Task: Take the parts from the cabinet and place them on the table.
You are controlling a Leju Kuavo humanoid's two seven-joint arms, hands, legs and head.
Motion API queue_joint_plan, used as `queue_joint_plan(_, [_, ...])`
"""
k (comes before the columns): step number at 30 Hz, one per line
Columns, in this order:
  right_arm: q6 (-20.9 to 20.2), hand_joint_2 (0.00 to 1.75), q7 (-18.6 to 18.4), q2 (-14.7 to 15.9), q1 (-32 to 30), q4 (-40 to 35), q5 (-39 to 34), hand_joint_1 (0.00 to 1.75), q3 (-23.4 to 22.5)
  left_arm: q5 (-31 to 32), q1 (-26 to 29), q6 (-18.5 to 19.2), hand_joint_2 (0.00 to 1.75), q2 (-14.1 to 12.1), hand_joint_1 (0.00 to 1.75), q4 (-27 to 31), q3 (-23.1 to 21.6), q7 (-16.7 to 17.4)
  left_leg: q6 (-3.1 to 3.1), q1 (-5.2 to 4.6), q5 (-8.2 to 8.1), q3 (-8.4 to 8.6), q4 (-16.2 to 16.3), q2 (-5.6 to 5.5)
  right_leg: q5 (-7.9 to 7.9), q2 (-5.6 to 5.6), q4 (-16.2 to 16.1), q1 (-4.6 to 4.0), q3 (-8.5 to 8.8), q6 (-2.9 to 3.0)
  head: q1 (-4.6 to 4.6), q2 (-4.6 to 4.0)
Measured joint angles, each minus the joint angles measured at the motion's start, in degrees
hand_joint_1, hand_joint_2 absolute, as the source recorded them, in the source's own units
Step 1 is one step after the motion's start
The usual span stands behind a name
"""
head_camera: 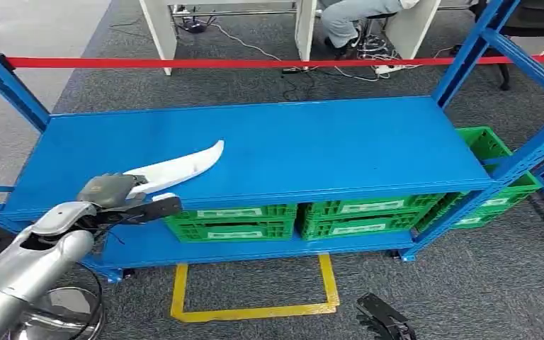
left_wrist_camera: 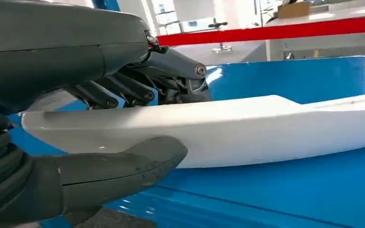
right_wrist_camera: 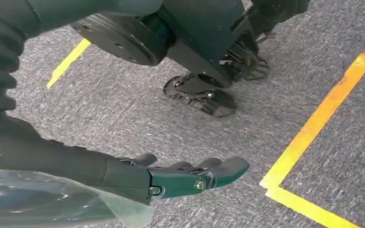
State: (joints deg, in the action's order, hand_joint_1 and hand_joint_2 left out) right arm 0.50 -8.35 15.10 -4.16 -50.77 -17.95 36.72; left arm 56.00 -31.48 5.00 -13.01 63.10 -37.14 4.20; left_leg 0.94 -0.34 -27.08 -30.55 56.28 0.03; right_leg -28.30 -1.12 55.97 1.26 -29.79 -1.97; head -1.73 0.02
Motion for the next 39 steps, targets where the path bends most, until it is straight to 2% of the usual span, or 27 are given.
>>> queue_joint_plan(3, [0.1,1.75,0.1,0.0,-0.1,0.0,-0.6,0.00,0.0,-2.1,0.2,-1.6,1.75,0.1,1.75,-0.4,0.5,-0.7,0.00,0.00,0.02,0.00,0.0,0.00,0.02,-0.01,0.0,0.00,0.00,-0.01,0.02,0.00])
queue_joint_plan(6, [0.7,1.75,0.3,0.3,-0.6,-0.4,-1.7,0.00,0.1,-4.3,1.6,-5.9,1.75,0.3,1.75,0.2,2.1,-1.1,0.01,0.00,0.06,0.00,0.0,0.00,0.02,0.00,0.0,0.00,0.00,-0.01,0.02,0.00])
queue_joint_plan(10, [2.1,1.75,0.7,0.7,-1.6,-1.0,-3.4,0.00,0.2,-7.5,5.6,-11.9,1.75,0.4,1.75,4.8,4.5,-2.4,0.00,0.00,0.05,-0.03,0.0,0.00,0.02,-0.01,0.0,0.00,-0.03,-0.01,0.00,0.00])
queue_joint_plan(12, [3.5,1.75,1.4,1.0,-2.2,-1.4,-4.7,0.00,0.3,-11.0,9.1,-15.8,1.75,0.4,1.75,9.1,6.2,-4.9,0.01,0.00,0.04,-0.06,0.0,0.00,0.01,-0.01,0.0,0.00,-0.07,-0.01,0.00,0.00])
queue_joint_plan(16, [7.2,1.75,2.7,1.8,-4.0,-2.6,-7.3,0.00,0.8,-16.8,17.2,-23.1,1.75,0.5,1.75,21.2,9.2,-10.5,0.04,-0.03,-0.04,-0.21,0.0,0.00,-0.01,-0.01,0.0,0.03,-0.19,-0.01,0.02,0.00])
queue_joint_plan(19, [11.6,1.75,4.5,2.6,-5.4,-4.1,-7.6,0.00,1.4,-16.1,24.1,-27.9,1.75,1.0,1.75,30.6,11.1,-11.2,0.06,-0.21,-0.15,-0.25,0.1,0.02,-0.04,-0.05,-0.1,0.16,-0.23,-0.07,0.04,0.00])
queue_joint_plan(23, [15.4,1.75,5.4,3.6,-6.9,-6.7,-9.7,0.00,1.6,-13.5,32.3,-31.2,1.75,1.6,1.75,40.9,12.7,-11.2,0.23,-0.33,-0.26,-0.33,0.2,0.02,-0.12,0.02,-0.1,0.33,-0.24,-0.24,0.00,0.00])
queue_joint_plan(27, [17.2,1.75,5.7,4.3,-8.7,-9.6,-13.5,0.00,0.8,-15.3,37.4,-35.0,1.75,1.6,1.75,46.7,14.3,-14.0,0.60,-0.53,-0.44,-0.39,0.5,0.00,-0.12,0.08,-0.1,0.53,-0.16,-0.65,0.04,0.00])
queue_joint_plan(30, [17.5,1.75,5.9,4.7,-9.8,-11.3,-14.5,0.00,-0.1,-15.4,39.8,-36.0,1.75,1.3,1.75,49.3,14.6,-15.1,1.11,-0.74,-0.46,-0.47,0.6,-0.01,0.12,0.05,-0.5,0.70,-0.04,-1.16,0.04,0.00])
queue_joint_plan(31, [17.5,1.75,6.0,4.9,-10.1,-11.7,-14.5,0.00,-0.4,-15.5,40.3,-36.1,1.75,1.3,1.75,50.0,14.7,-15.1,1.59,-0.46,-0.03,-0.28,-0.2,0.03,0.04,0.02,-0.5,0.57,0.05,-1.45,0.02,0.00])
queue_joint_plan(32, [17.5,1.75,6.0,5.1,-10.3,-12.0,-14.6,0.00,-0.5,-15.6,40.6,-36.1,1.75,1.3,1.75,50.4,14.7,-15.1,1.88,-0.22,0.33,-0.01,-0.7,0.34,-0.77,0.31,0.3,0.62,-0.66,-1.34,-0.04,0.00])
queue_joint_plan(33, [17.5,1.75,6.1,5.1,-10.4,-12.3,-14.6,0.00,-0.5,-15.6,40.7,-36.2,1.75,1.3,1.75,50.8,14.7,-15.2,2.15,-0.17,0.40,-0.07,-0.8,0.32,-2.69,0.59,2.9,0.47,-1.88,-1.19,-0.20,0.00])
queue_joint_plan(35, [17.6,1.75,6.1,5.4,-10.5,-12.5,-14.7,0.00,-0.7,-15.6,41.3,-36.3,1.75,1.3,1.75,51.1,14.8,-15.2,2.27,-0.33,0.34,-0.16,-0.7,0.45,-7.64,0.61,12.9,0.47,-6.49,-1.26,-0.28,0.00])
queue_joint_plan(36, [17.6,1.75,6.1,5.4,-10.7,-12.5,-14.7,0.00,-0.8,-15.6,41.5,-36.3,1.75,1.3,1.75,51.1,14.7,-15.2,2.33,-0.42,0.30,-0.21,-0.7,0.52,-9.07,0.61,17.4,0.41,-8.63,-1.30,-0.37,0.00])
queue_joint_plan(37, [17.6,1.75,6.1,5.4,-10.9,-12.5,-14.8,0.00,-0.8,-15.6,41.6,-36.3,1.75,1.3,1.75,51.1,14.8,-15.2,2.31,-0.47,0.43,-0.16,-0.6,0.55,-8.90,0.62,19.1,0.37,-9.49,-1.30,-0.31,0.00])
queue_joint_plan(38, [17.6,1.75,6.1,5.4,-11.0,-12.6,-14.8,0.00,-0.8,-15.6,41.7,-36.3,1.75,1.3,1.75,51.1,14.8,-15.2,2.30,-0.47,0.48,-0.16,-0.5,0.57,-7.49,0.63,17.9,0.36,-8.91,-1.20,-0.35,0.00])
queue_joint_plan(39, [17.6,1.75,6.1,5.4,-11.1,-12.7,-15.0,0.00,-0.9,-15.6,41.9,-36.5,1.75,1.3,1.75,51.1,14.8,-15.2,2.28,-0.47,0.44,-0.17,-0.4,0.56,-5.26,0.66,14.6,0.37,-7.25,-1.13,-0.37,0.00])
